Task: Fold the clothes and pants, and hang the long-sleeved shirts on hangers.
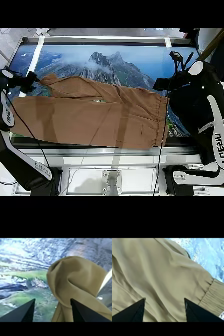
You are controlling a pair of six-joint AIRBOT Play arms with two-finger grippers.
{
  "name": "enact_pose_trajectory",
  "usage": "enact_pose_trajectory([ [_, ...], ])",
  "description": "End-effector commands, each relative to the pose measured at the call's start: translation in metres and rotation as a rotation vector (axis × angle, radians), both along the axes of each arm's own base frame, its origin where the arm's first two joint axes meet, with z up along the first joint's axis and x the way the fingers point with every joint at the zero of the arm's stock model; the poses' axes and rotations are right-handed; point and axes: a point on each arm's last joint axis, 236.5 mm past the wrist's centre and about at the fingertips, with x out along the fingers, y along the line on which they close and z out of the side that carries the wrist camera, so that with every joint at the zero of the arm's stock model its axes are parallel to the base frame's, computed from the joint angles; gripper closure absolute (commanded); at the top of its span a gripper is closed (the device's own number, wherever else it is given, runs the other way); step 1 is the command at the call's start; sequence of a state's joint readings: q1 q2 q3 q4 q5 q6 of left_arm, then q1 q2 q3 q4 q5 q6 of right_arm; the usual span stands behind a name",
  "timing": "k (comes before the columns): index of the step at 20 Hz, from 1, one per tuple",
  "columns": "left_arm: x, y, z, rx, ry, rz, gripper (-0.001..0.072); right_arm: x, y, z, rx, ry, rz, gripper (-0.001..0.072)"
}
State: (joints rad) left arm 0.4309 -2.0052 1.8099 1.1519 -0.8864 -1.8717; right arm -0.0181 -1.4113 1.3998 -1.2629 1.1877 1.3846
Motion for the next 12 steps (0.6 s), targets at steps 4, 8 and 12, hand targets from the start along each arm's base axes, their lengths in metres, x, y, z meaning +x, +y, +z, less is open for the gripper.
enact_pose_trajectory([
  [4,0.021,0.003,-0.013,-0.071,-0.079,0.081,0.0381,0.000,0.001,0.000,0.002,-0.001,-0.001,0.0183],
  [8,0.027,0.011,-0.012,-0.049,-0.110,0.103,0.0410,0.000,0.001,0.000,0.002,-0.002,-0.001,0.0183],
  [12,0.031,0.016,-0.012,-0.027,-0.132,0.109,0.0499,0.001,0.001,0.000,0.002,-0.002,-0.001,0.0183],
])
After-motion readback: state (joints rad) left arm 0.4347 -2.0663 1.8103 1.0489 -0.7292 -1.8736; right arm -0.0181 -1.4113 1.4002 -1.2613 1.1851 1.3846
